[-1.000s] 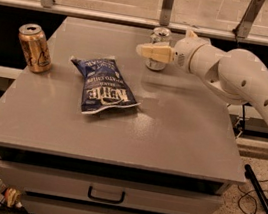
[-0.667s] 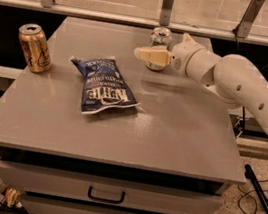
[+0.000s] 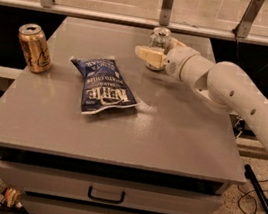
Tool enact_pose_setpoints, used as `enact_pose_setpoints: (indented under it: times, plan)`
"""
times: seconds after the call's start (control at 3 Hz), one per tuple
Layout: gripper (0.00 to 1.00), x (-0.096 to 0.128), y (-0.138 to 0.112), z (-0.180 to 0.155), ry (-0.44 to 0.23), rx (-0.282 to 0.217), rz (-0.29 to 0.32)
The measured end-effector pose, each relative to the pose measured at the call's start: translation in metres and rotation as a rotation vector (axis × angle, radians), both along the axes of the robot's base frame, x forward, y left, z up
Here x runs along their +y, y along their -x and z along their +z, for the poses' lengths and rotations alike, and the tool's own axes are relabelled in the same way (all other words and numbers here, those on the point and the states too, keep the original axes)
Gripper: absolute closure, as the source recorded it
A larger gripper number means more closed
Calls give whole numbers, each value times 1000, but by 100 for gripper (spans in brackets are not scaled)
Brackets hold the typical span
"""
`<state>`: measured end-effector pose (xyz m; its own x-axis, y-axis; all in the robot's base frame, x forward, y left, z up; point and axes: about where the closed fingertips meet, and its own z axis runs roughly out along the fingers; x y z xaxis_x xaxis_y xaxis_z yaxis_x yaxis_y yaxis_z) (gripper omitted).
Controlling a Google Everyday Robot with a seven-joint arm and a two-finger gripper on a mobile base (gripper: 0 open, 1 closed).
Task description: Knock 7up can over
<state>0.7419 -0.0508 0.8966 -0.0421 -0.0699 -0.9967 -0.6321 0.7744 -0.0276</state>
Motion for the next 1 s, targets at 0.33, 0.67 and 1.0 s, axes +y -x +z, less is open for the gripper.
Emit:
enact_pose_setpoints:
  times: [0.33,0.67,1.0]
  plan:
    - [50,2,0,0,0,0,3]
    - [74,5,0,0,-1,0,7]
    - [97,7,0,0,-1,0,10]
